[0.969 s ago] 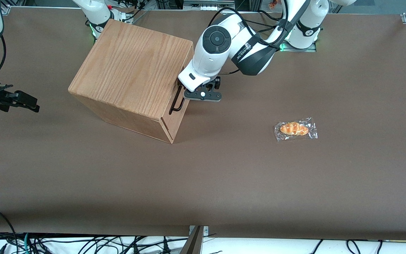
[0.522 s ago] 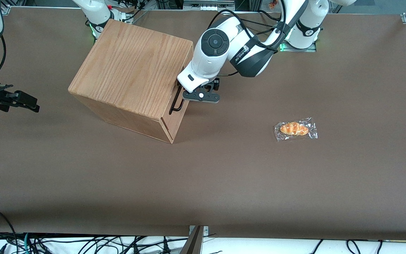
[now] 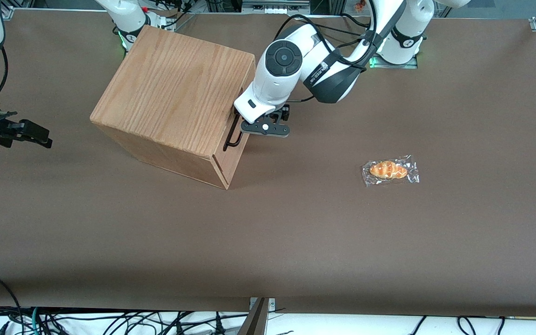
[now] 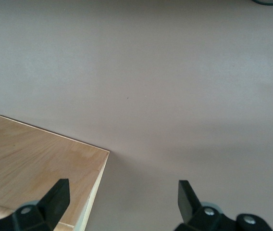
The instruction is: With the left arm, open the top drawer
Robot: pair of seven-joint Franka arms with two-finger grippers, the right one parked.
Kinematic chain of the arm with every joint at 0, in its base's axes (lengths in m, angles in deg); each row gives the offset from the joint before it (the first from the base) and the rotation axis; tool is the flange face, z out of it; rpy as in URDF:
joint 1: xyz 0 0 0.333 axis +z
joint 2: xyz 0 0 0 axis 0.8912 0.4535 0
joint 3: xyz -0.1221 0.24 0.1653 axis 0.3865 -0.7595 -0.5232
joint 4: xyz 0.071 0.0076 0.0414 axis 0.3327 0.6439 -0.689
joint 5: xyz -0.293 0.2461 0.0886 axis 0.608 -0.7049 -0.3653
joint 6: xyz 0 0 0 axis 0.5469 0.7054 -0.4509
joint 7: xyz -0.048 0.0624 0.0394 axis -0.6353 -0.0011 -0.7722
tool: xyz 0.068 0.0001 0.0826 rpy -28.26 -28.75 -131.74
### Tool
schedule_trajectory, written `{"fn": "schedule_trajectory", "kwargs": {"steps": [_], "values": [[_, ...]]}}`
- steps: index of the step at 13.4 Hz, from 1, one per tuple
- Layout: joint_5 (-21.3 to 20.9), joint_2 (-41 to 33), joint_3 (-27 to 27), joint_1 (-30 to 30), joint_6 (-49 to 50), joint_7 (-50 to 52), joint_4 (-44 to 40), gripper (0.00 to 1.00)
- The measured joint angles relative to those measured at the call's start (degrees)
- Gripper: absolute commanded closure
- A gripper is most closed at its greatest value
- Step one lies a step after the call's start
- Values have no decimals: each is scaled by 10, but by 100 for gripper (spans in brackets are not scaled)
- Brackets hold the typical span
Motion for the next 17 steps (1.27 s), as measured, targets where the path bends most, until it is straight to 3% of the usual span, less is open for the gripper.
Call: {"fn": "schedule_trajectory", "kwargs": {"steps": [17], "values": [[-6, 0, -4, 8, 7, -14, -1, 0]]}}
